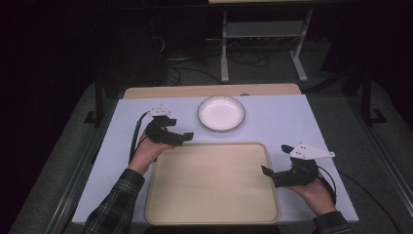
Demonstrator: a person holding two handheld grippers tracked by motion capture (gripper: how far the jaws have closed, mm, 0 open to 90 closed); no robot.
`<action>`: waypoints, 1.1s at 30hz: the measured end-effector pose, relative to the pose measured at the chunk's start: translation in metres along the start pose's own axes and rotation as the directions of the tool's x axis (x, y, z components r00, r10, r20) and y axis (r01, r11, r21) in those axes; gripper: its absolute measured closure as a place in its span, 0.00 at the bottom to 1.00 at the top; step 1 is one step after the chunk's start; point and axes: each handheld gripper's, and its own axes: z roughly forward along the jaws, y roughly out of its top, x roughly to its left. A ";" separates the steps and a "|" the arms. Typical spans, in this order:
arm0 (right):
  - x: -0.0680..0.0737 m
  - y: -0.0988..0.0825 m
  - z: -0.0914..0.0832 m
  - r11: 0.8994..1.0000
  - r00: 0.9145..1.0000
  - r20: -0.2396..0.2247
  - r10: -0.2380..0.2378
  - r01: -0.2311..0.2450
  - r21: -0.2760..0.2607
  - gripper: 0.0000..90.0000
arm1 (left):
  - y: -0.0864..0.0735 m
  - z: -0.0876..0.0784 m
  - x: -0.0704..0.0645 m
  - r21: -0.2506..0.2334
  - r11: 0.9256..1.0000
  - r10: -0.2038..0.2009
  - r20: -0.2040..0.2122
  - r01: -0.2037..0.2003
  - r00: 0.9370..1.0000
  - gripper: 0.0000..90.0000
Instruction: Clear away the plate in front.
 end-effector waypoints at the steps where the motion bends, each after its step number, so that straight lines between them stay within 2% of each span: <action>1: 0.000 0.000 0.000 1.000 1.000 0.000 -0.001 0.001 0.000 0.00 | 0.001 0.001 0.000 -0.002 1.000 0.002 0.001 -0.002 1.000 0.00; 12: -0.001 0.000 -0.001 1.000 1.000 0.000 0.001 -0.001 -0.004 0.00 | 0.012 0.016 0.004 0.013 1.000 -0.016 0.003 0.016 1.000 0.00; 21: -0.001 0.000 -0.001 1.000 1.000 0.000 0.002 -0.002 -0.007 0.00 | 0.018 0.028 0.008 0.032 0.999 -0.024 -0.014 0.024 1.000 0.00; 33: -0.002 0.001 -0.002 1.000 1.000 -0.006 0.009 -0.009 -0.007 0.00 | 0.025 0.049 0.018 0.067 0.996 -0.060 -0.046 0.063 0.997 0.00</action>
